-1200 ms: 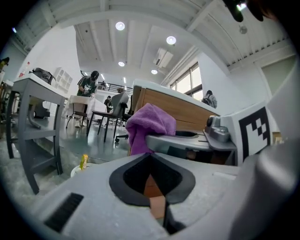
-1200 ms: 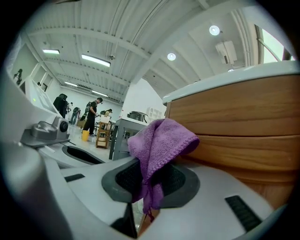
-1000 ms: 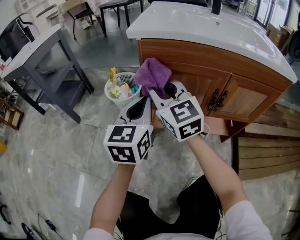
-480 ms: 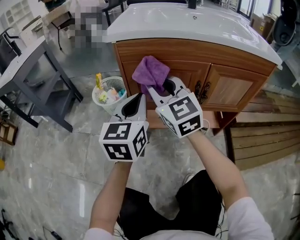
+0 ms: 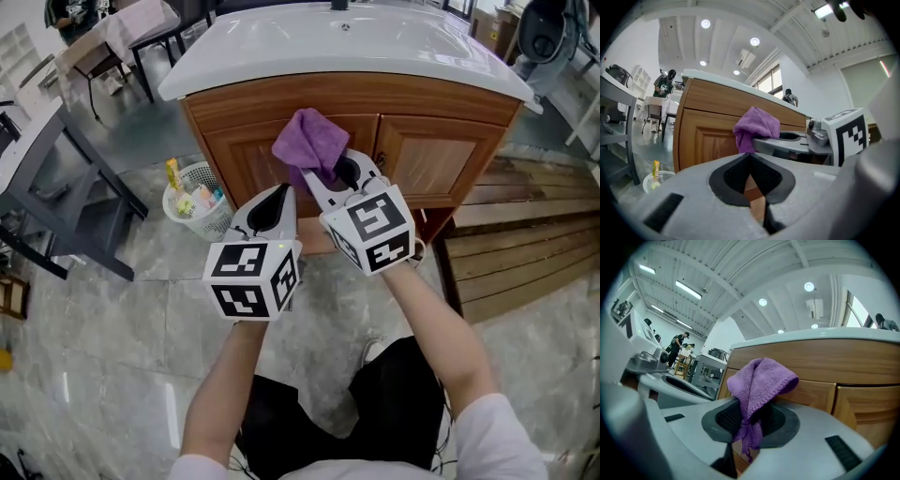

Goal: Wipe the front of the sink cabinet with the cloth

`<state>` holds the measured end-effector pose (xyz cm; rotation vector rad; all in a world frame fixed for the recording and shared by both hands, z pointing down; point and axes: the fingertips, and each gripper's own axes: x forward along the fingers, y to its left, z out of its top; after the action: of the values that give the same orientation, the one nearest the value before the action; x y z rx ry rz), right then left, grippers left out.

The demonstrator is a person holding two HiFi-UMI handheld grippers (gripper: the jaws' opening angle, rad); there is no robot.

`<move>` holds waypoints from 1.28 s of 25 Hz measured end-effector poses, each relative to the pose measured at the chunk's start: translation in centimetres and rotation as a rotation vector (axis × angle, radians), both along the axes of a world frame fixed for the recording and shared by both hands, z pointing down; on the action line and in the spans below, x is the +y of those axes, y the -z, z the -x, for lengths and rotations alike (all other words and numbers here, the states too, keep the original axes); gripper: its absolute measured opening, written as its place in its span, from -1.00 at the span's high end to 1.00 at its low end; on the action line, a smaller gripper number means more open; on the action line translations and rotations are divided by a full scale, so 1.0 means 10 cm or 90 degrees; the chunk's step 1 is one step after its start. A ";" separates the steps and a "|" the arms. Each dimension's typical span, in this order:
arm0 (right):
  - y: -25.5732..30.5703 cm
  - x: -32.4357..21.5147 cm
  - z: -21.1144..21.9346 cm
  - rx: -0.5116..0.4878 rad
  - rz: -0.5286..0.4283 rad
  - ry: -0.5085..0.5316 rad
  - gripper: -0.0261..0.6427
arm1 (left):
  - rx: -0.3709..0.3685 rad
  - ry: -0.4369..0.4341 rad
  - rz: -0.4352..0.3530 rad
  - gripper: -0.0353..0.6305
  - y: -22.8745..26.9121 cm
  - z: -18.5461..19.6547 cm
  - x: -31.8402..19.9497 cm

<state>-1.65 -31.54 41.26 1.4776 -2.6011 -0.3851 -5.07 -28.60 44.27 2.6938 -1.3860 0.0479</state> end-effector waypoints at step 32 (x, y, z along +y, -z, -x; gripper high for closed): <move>0.00 0.27 -2.24 -0.002 0.010 -0.296 0.69 | -0.001 -0.267 -0.018 0.88 0.01 -1.90 0.35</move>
<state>20.78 -28.83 41.28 1.9998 -2.1546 -0.3022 13.91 -25.05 44.21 2.9574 -0.8031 0.0654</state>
